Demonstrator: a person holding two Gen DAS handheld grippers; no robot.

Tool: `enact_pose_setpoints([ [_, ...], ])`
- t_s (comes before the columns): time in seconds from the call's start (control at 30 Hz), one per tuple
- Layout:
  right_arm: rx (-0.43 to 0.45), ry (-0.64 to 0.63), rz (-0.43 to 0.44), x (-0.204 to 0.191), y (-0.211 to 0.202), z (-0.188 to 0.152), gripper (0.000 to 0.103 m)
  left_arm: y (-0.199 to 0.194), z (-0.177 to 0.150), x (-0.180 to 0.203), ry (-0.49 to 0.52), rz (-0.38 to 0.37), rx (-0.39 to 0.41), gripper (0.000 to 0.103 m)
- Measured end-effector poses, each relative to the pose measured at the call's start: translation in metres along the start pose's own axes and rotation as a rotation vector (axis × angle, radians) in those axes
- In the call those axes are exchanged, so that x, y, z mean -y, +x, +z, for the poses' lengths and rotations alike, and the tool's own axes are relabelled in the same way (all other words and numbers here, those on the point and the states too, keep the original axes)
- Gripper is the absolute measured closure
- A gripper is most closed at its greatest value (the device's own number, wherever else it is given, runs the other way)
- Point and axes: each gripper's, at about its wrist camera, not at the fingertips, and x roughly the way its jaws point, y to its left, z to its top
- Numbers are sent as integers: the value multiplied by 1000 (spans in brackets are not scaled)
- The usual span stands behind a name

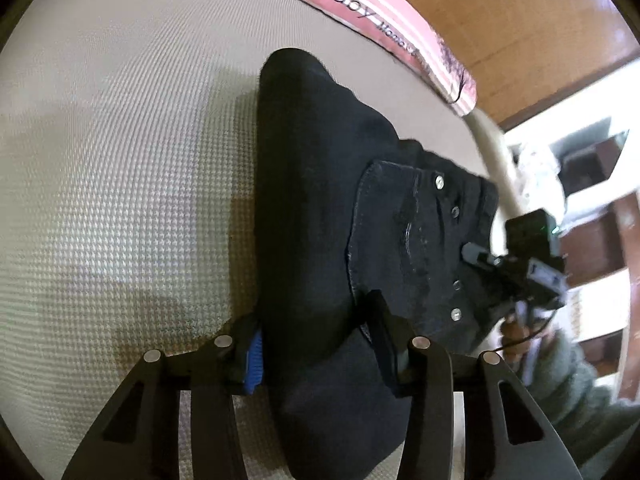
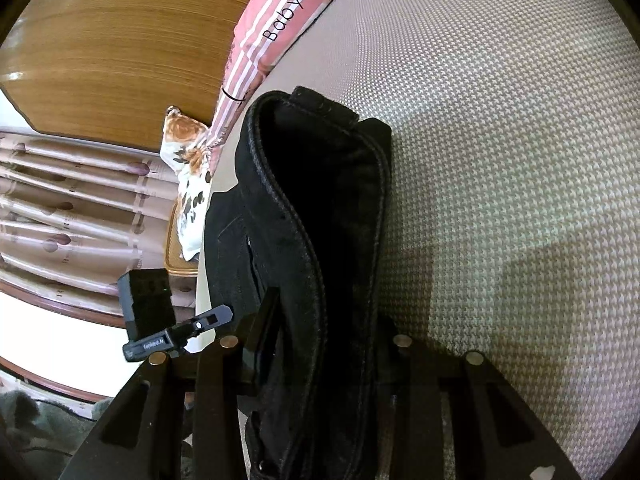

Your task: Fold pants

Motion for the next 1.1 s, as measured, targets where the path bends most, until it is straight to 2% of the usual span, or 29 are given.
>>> enact_pose_setpoints([
  [0.2, 6, -2, -10, -5, 5, -1, 71, 6, -4, 19, 66, 124, 13, 57],
  [0.4, 11, 13, -19, -6, 7, -1, 71, 10, -5, 30, 110, 201, 23, 57],
  [0.63, 58, 25, -57, -13, 8, -5, 69, 14, -1, 34, 109, 238, 13, 57],
  [0.8, 81, -5, -143, -25, 9, -5, 68, 14, 1, 35, 107, 257, 11, 58],
  [1.1, 124, -38, -232, -49, 8, -6, 74, 11, -2, 46, 159, 301, 36, 68],
])
